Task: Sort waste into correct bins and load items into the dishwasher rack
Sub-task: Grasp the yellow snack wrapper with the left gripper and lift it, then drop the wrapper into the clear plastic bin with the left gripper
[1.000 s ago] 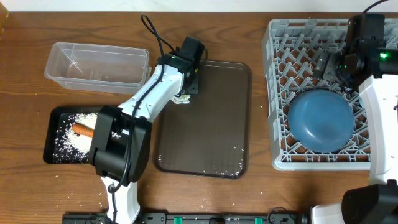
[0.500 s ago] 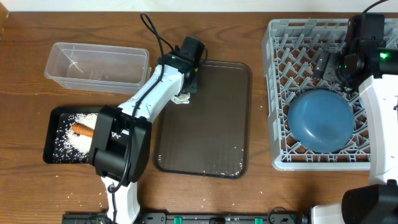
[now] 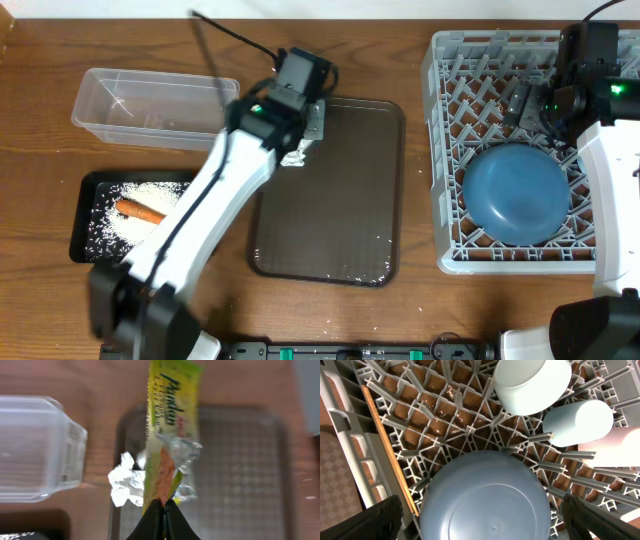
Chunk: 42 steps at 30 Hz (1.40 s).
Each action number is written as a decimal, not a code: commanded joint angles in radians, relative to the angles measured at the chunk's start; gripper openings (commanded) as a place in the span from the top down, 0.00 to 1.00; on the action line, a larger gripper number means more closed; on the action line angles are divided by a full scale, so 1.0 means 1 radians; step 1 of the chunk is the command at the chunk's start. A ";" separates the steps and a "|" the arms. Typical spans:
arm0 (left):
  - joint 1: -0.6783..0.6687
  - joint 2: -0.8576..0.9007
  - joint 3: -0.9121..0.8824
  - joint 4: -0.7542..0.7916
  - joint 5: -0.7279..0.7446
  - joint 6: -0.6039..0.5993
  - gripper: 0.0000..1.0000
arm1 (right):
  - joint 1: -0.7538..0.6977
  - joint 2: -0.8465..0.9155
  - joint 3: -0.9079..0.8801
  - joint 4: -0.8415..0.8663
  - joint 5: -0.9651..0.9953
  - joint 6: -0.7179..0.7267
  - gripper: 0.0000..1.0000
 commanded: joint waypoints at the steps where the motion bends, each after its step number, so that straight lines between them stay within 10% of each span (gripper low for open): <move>1: 0.005 -0.013 0.006 -0.017 -0.018 -0.026 0.94 | -0.001 0.003 -0.003 0.000 0.016 -0.013 0.01; 11: 0.102 -0.016 0.006 0.082 -0.443 -0.158 0.94 | -0.001 0.003 -0.003 0.000 0.016 -0.013 0.01; 17: 0.261 0.002 0.005 0.106 -0.436 -0.261 0.93 | -0.001 0.003 -0.003 0.000 0.016 -0.013 0.01; 23: 0.378 0.055 0.005 0.121 -0.292 -0.300 0.83 | -0.001 0.003 -0.003 0.000 0.016 -0.013 0.01; 28: 0.407 0.096 0.005 0.128 -0.201 -0.319 0.19 | -0.001 0.003 -0.003 0.000 0.016 -0.013 0.01; 42: 0.352 0.061 0.005 -0.001 0.316 -0.134 0.16 | -0.001 0.003 -0.003 0.000 0.016 -0.013 0.01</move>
